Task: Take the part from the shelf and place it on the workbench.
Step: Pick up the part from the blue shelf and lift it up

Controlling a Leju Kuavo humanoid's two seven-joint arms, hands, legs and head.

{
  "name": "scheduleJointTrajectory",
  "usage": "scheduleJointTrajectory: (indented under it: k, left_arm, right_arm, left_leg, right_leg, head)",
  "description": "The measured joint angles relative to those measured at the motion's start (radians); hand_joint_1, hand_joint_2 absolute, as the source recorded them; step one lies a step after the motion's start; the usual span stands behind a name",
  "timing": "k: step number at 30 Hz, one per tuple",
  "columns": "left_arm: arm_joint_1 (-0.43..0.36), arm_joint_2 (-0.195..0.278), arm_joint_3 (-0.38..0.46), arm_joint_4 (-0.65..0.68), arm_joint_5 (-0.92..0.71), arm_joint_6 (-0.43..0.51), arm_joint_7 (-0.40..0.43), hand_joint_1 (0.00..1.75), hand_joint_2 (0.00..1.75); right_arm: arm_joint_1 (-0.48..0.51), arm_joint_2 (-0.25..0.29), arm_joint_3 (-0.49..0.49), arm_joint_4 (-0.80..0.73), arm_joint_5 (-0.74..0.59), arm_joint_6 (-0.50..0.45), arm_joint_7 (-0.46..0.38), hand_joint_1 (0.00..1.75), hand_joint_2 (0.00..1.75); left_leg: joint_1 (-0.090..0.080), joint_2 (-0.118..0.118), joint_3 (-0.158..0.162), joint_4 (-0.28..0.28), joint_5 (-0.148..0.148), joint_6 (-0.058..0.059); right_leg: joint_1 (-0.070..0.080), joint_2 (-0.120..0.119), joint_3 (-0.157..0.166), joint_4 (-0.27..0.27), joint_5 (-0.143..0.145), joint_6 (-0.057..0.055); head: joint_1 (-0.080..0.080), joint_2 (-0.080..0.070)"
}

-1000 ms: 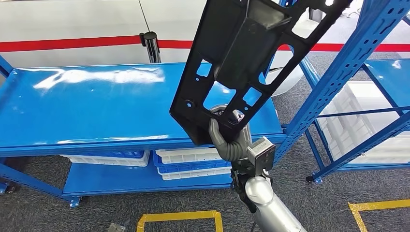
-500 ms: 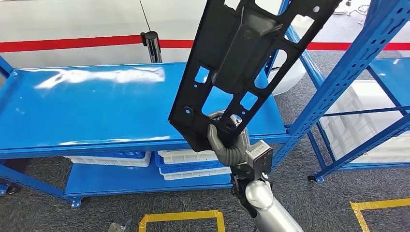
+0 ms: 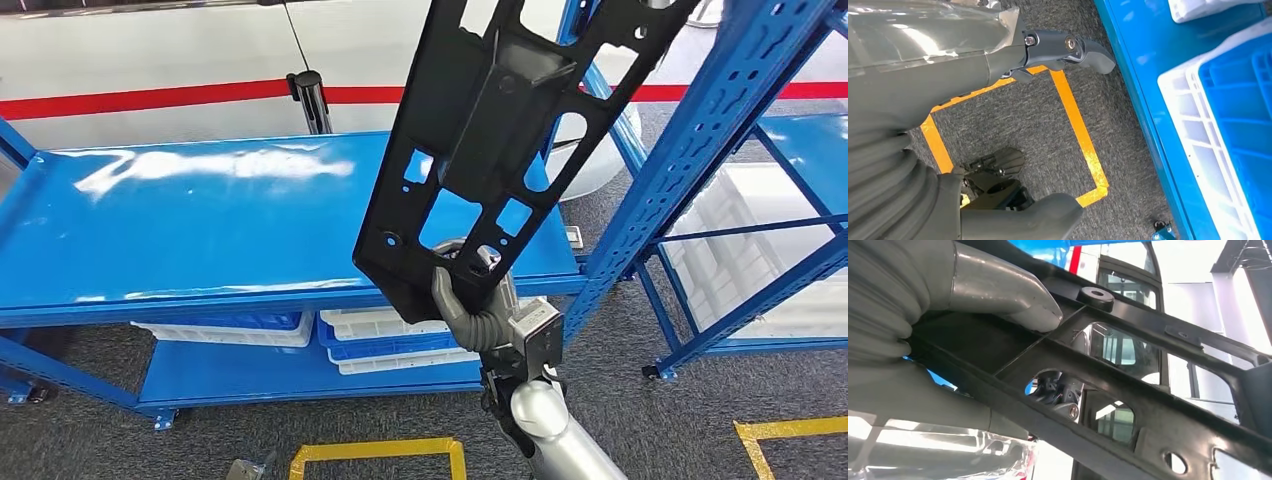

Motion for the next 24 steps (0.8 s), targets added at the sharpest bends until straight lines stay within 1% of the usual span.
scheduleJointTrajectory:
  k: [1, 2, 3, 4, 5, 6, 7, 8, 9, 10, 11, 12, 13, 14, 15, 16, 17, 18, 19, 20, 21, 22, 23, 24]
  left_arm:
    - [0.0, 0.0, -0.001, 0.0, 0.0, 0.0, 0.0, 0.0, 1.75]
    - [0.0, 0.001, -0.001, -0.001, 0.001, 0.0, 0.0, 0.0, 1.75]
    - [0.0, 0.001, -0.002, -0.001, 0.002, 0.0, 0.0, 0.0, 1.75]
    - [0.001, 0.001, -0.002, -0.001, 0.003, 0.0, 0.0, 0.0, 1.75]
    - [0.001, 0.001, -0.002, -0.001, 0.004, 0.0, 0.0, 0.0, 1.75]
    - [0.001, 0.001, -0.003, -0.001, 0.006, 0.0, 0.0, 0.0, 1.75]
    - [0.001, 0.001, -0.003, -0.001, 0.009, 0.0, 0.0, 0.0, 1.75]
    - [0.001, 0.001, -0.004, -0.001, 0.012, 0.001, 0.0, 0.0, 1.75]
    - [0.0, 0.001, -0.005, -0.002, 0.014, 0.001, 0.0, 0.0, 1.75]
    - [-0.002, 0.001, -0.007, -0.003, 0.017, 0.002, 0.0, 0.0, 1.75]
    - [-0.003, 0.001, -0.01, -0.004, 0.02, 0.002, 0.0, 0.0, 1.75]
    - [-0.004, 0.001, -0.013, -0.005, 0.023, 0.003, 0.0, 0.0, 1.75]
    - [-0.004, 0.001, -0.016, -0.006, 0.026, 0.004, 0.0, 0.0, 1.75]
    - [-0.004, 0.002, -0.018, -0.006, 0.029, 0.004, 0.0, 0.0, 1.75]
    - [-0.004, 0.001, -0.02, -0.006, 0.031, 0.005, 0.0, 0.0, 1.75]
    - [-0.004, 0.001, -0.022, -0.006, 0.033, 0.005, 0.0, 0.0, 1.75]
    - [-0.005, 0.002, -0.023, -0.006, 0.035, 0.006, 0.0, 0.0, 1.75]
    - [-0.005, 0.002, -0.024, -0.007, 0.036, 0.006, 0.0, 0.0, 1.75]
    - [-0.005, 0.004, -0.025, -0.007, 0.037, 0.007, 0.0, 0.0, 1.75]
    - [-0.004, 0.004, -0.026, -0.007, 0.038, 0.007, 0.0, 0.0, 1.75]
    - [-0.004, 0.005, -0.026, -0.007, 0.038, 0.007, 0.0, 0.0, 1.75]
    - [-0.004, 0.005, -0.026, -0.007, 0.038, 0.007, 0.0, 0.0, 1.75]
    - [-0.004, 0.005, -0.026, -0.007, 0.038, 0.007, 0.0, 0.0, 1.75]
    - [-0.004, 0.005, -0.026, -0.007, 0.038, 0.007, 0.0, 0.0, 1.75]
  right_arm:
    - [0.0, 0.001, 0.0, 0.0, 0.0, 0.0, 0.0, 1.75, 1.75]
    - [0.001, 0.002, 0.0, 0.0, 0.0, 0.0, 0.0, 1.75, 1.75]
    - [0.002, 0.002, 0.0, 0.0, 0.0, 0.0, 0.0, 1.75, 1.75]
    - [0.004, 0.003, 0.0, 0.0, 0.0, 0.0, 0.0, 1.75, 1.75]
    - [0.008, 0.003, 0.0, 0.0, 0.0, 0.0, 0.0, 1.75, 1.75]
    - [0.011, 0.002, 0.0, 0.0, 0.0, 0.0, 0.0, 1.75, 1.75]
    - [0.015, 0.002, 0.0, 0.0, 0.0, 0.001, 0.0, 1.75, 1.75]
    - [0.018, 0.002, 0.0, -0.001, 0.0, 0.002, -0.001, 1.75, 1.75]
    - [0.02, 0.003, 0.0, -0.001, 0.0, 0.004, -0.002, 1.75, 1.75]
    - [0.021, 0.003, 0.0, -0.002, 0.0, 0.008, -0.004, 1.75, 1.75]
    - [0.022, 0.003, 0.0, -0.002, 0.001, 0.012, -0.007, 1.75, 1.75]
    - [0.022, 0.003, 0.0, -0.003, 0.001, 0.016, -0.01, 1.75, 1.75]
    - [0.024, 0.003, 0.0, -0.003, 0.002, 0.019, -0.013, 1.75, 1.75]
    - [0.026, 0.003, 0.0, -0.003, 0.002, 0.022, -0.016, 1.75, 1.75]
    - [0.029, 0.003, -0.001, -0.003, 0.002, 0.024, -0.018, 1.75, 1.75]
    - [0.032, 0.002, -0.001, -0.003, 0.003, 0.027, -0.02, 1.75, 1.75]
    - [0.033, 0.002, -0.001, -0.003, 0.003, 0.03, -0.021, 1.75, 1.75]
    - [0.035, 0.001, -0.001, -0.003, 0.003, 0.032, -0.022, 1.75, 1.75]
    - [0.036, 0.0, -0.002, -0.002, 0.004, 0.033, -0.023, 1.75, 1.75]
    - [0.039, 0.0, -0.002, -0.002, 0.004, 0.033, -0.023, 1.75, 1.75]
    - [0.042, -0.001, -0.002, -0.002, 0.004, 0.033, -0.023, 1.75, 1.75]
    - [0.043, -0.001, -0.002, -0.002, 0.004, 0.033, -0.023, 1.75, 1.75]
    - [0.044, -0.001, -0.002, -0.002, 0.004, 0.033, -0.023, 1.75, 1.75]
    - [0.044, -0.001, -0.002, -0.002, 0.004, 0.033, -0.023, 1.75, 1.75]
  left_leg:
    - [0.004, 0.001, -0.012, 0.025, -0.024, -0.006]
    - [0.008, 0.002, -0.03, 0.069, -0.059, -0.013]
    - [0.012, 0.003, -0.053, 0.131, -0.102, -0.021]
    - [0.016, 0.004, -0.076, 0.197, -0.14, -0.027]
    - [0.021, 0.004, -0.089, 0.247, -0.163, -0.032]
    - [0.024, 0.005, -0.087, 0.267, -0.168, -0.036]
    - [0.027, 0.005, -0.066, 0.25, -0.155, -0.038]
    - [0.03, 0.005, -0.027, 0.2, -0.13, -0.038]
    - [0.031, 0.005, 0.023, 0.128, -0.108, -0.036]
    - [0.03, 0.004, 0.067, 0.062, -0.093, -0.033]
    - [0.028, 0.004, 0.097, 0.015, -0.085, -0.029]
    - [0.024, 0.003, 0.111, -0.011, -0.084, -0.024]
    - [0.019, 0.002, 0.11, -0.016, -0.081, -0.019]
    - [0.017, 0.003, 0.106, -0.02, -0.073, -0.01]
    - [0.016, 0.005, 0.102, -0.026, -0.064, -0.002]
    - [0.017, 0.008, 0.096, -0.032, -0.052, 0.008]
    - [0.018, 0.01, 0.088, -0.038, -0.04, 0.016]
    - [0.017, 0.012, 0.078, -0.039, -0.03, 0.022]
    - [0.016, 0.013, 0.066, -0.039, -0.021, 0.026]
    - [0.016, 0.013, 0.053, -0.038, -0.012, 0.027]
    - [0.015, 0.013, 0.041, -0.038, -0.004, 0.027]
    - [0.015, 0.013, 0.028, -0.037, 0.005, 0.025]
    - [0.016, 0.013, 0.017, -0.035, 0.012, 0.022]
    - [0.016, 0.013, 0.007, -0.031, 0.018, 0.018]
  right_leg:
    - [-0.003, -0.001, -0.003, -0.002, 0.005, -0.01]
    - [-0.006, -0.001, -0.007, -0.005, 0.011, -0.02]
    - [-0.002, -0.002, -0.013, -0.005, 0.015, -0.028]
    - [0.001, -0.003, -0.019, -0.004, 0.019, -0.034]
    - [0.003, -0.004, -0.025, -0.003, 0.023, -0.036]
    - [0.005, -0.004, -0.032, -0.002, 0.027, -0.037]
    - [0.007, -0.004, -0.037, -0.001, 0.031, -0.037]
    - [0.007, -0.004, -0.041, 0.001, 0.035, -0.035]
    - [0.007, -0.004, -0.044, 0.002, 0.038, -0.033]
    - [0.009, -0.003, -0.047, 0.003, 0.042, -0.029]
    - [0.01, -0.004, -0.049, 0.004, 0.046, -0.023]
    - [0.011, -0.004, -0.051, 0.004, 0.051, -0.016]
    - [0.011, -0.005, -0.053, 0.002, 0.057, -0.007]
    - [0.011, -0.005, -0.055, 0.001, 0.062, 0.001]
    - [0.01, -0.005, -0.061, 0.005, 0.058, 0.006]
    - [0.011, -0.004, -0.071, 0.021, 0.042, 0.007]
    - [0.012, -0.004, -0.086, 0.057, 0.01, 0.002]
    - [0.011, -0.004, -0.107, 0.112, -0.033, -0.006]
    - [0.01, -0.004, -0.127, 0.179, -0.074, -0.011]
    - [0.01, -0.004, -0.142, 0.242, -0.103, -0.012]
    - [0.009, -0.004, -0.145, 0.28, -0.112, -0.007]
    - [0.009, -0.004, -0.131, 0.286, -0.106, 0.002]
    - [0.008, -0.004, -0.099, 0.253, -0.087, 0.012]
    - [0.007, -0.005, -0.052, 0.191, -0.068, 0.019]
  head:
    - [-0.001, 0.0]
    - [-0.003, 0.0]
    - [-0.004, 0.0]
    - [-0.005, 0.0]
    - [-0.005, 0.0]
    - [-0.005, 0.0]
    - [-0.005, 0.0]
    - [-0.005, 0.0]
    - [-0.006, 0.0]
    - [-0.005, 0.0]
    - [-0.005, 0.0]
    - [-0.005, 0.0]
    - [-0.004, 0.0]
    - [-0.004, 0.0]
    - [-0.005, 0.0]
    - [-0.002, 0.0]
    - [-0.001, 0.0]
    - [0.001, 0.0]
    - [0.003, 0.0]
    - [0.004, 0.0]
    - [0.005, 0.0]
    - [0.006, 0.0]
    - [0.006, 0.0]
    - [0.007, 0.0]
